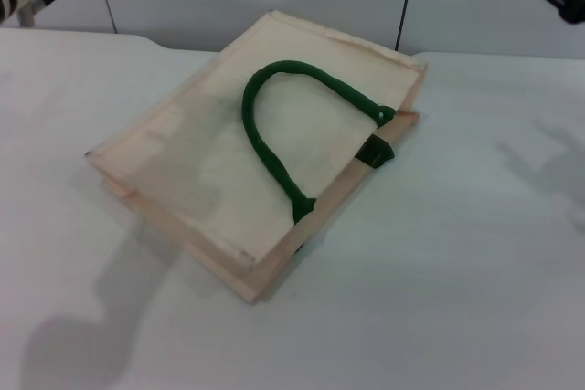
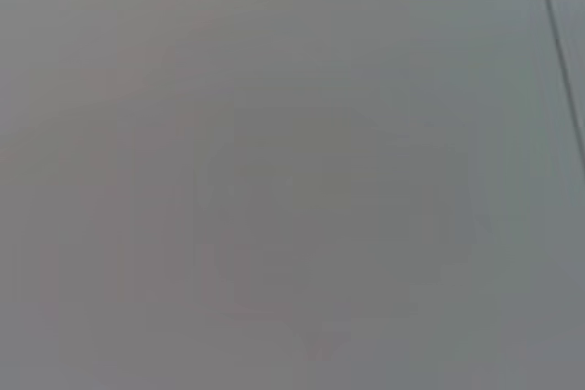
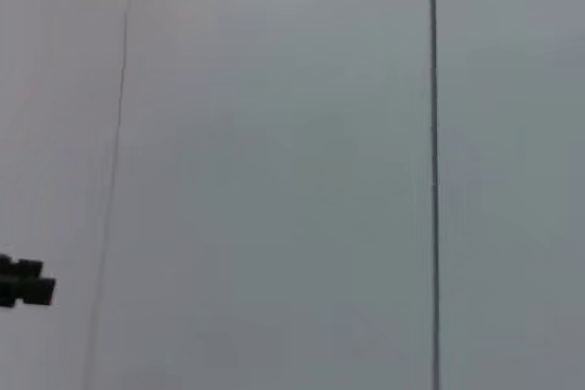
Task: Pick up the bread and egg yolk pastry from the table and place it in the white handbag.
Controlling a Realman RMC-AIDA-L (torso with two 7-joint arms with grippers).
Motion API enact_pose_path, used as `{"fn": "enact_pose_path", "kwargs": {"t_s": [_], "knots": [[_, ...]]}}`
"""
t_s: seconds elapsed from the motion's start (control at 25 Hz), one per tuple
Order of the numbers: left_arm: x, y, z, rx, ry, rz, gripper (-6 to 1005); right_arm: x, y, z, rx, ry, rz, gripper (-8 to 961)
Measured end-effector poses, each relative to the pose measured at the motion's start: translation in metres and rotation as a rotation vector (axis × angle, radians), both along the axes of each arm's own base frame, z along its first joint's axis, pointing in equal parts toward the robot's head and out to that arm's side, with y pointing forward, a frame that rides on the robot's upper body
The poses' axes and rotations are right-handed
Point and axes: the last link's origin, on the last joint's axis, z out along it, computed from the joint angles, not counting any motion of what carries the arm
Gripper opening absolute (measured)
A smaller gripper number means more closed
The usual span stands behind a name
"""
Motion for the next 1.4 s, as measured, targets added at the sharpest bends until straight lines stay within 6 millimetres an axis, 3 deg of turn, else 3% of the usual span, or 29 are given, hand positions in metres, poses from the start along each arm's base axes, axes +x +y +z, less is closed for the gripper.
{"fn": "enact_pose_path", "kwargs": {"t_s": [0.2, 0.36, 0.52, 0.64, 0.96, 1.4], "knots": [[-0.012, 0.001, -0.004, 0.047, -0.006, 0.038, 818, 0.009, -0.018, -0.019, 0.314, -0.104, 0.022, 728], [-0.024, -0.001, -0.014, 0.112, 0.003, 0.075, 817, 0.016, -0.024, -0.029, 0.434, -0.159, -0.047, 728], [-0.04, -0.005, -0.026, 0.156, 0.023, 0.116, 817, 0.03, -0.026, -0.043, 0.37, -0.108, -0.18, 729], [-0.058, -0.016, -0.041, 0.164, 0.037, 0.162, 817, 0.038, -0.042, -0.048, 0.36, -0.043, -0.215, 729], [-0.083, -0.036, -0.072, 0.156, 0.06, 0.216, 800, 0.068, -0.073, -0.057, 0.332, -0.026, -0.323, 728], [-0.111, -0.064, -0.088, 0.141, 0.031, 0.298, 739, 0.081, -0.089, -0.061, 0.32, -0.009, -0.382, 729]]}}
